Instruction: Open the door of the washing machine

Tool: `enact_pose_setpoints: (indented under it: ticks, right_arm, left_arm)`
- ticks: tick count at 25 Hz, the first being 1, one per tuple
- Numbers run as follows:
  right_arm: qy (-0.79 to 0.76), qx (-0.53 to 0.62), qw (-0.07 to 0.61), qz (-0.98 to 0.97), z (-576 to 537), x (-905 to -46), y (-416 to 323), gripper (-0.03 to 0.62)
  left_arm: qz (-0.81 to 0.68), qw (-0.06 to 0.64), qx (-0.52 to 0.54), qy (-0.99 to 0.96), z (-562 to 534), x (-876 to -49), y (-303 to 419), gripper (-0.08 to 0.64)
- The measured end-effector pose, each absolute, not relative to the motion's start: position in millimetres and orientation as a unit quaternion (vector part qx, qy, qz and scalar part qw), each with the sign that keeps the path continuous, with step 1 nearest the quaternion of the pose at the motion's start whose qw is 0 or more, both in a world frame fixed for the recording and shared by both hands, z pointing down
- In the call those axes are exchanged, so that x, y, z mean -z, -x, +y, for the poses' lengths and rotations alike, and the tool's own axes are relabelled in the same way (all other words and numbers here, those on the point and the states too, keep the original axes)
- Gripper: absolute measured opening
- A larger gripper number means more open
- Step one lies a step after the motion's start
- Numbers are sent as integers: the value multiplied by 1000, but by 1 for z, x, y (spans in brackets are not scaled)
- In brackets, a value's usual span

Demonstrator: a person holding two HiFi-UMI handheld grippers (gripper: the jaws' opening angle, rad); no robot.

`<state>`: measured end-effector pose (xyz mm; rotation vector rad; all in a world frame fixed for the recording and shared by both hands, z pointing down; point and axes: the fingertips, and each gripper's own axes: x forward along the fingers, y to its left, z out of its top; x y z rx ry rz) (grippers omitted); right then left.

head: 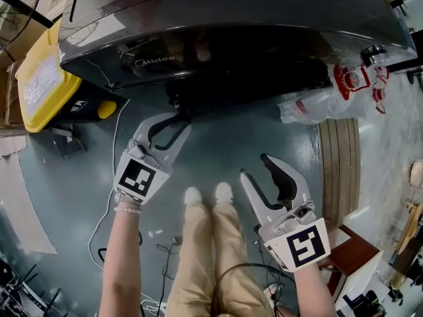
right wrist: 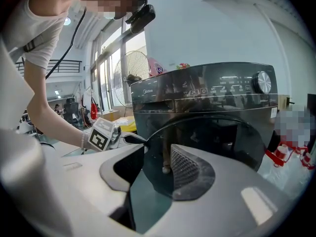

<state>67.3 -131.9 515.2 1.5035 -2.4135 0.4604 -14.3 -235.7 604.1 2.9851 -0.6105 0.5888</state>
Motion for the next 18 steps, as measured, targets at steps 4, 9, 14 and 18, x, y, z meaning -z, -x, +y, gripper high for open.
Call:
enact_pose_setpoints:
  ticks: [4,9,14,18]
  right_arm:
    - [-516,-154,130,-832,-131,-514,-67,153]
    - [-525,-160,130,-826,-128,-515,-68,153]
    - [-536,-170,132,-817,-122,-519,-66,183]
    - [-552,-185,131,-802,-119,-525,-69,197]
  left_arm:
    - [-189,35,-192,-962,-219,-605,13,74]
    - [-174,43,-194,-964,-192,-606,10,67]
    - [-161,61,-194,-966,-162,-606,4,61]
    - [-151,69,-192,-967,-143,-607,-4,60]
